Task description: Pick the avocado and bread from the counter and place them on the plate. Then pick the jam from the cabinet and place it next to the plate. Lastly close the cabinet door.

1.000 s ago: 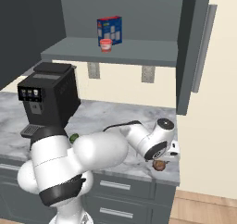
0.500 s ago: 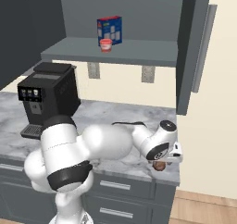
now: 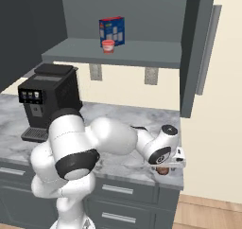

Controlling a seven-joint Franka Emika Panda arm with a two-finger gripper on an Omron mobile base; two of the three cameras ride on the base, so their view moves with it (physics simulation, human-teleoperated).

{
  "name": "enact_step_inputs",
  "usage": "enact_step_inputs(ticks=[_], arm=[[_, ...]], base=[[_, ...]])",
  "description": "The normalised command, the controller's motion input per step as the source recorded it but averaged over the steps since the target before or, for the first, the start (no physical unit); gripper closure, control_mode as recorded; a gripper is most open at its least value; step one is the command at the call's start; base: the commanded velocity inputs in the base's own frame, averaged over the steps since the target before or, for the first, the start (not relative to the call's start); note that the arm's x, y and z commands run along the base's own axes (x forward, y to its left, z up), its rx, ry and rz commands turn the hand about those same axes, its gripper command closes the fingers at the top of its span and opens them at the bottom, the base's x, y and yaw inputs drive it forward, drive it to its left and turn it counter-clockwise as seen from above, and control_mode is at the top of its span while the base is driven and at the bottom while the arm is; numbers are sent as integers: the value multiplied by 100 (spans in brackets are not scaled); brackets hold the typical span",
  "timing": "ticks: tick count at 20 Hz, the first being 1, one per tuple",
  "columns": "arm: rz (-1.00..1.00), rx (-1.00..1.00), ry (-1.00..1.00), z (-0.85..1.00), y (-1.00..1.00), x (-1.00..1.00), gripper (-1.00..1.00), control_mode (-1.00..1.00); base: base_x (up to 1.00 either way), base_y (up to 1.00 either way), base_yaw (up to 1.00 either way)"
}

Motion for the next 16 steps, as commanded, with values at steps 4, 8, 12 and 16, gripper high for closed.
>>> enact_step_inputs(ticks=[4,8,12,16], arm=[[0,0,17,-70,-15,2,100,-100],[0,12,21,-77,-31,-1,100,-100],[0,21,-13,-1,-13,-40,100,-100],[0,7,-30,47,0,-24,100,-100]], base=[[0,0,0],[0,0,0],[0,0,0],[0,0,0]])
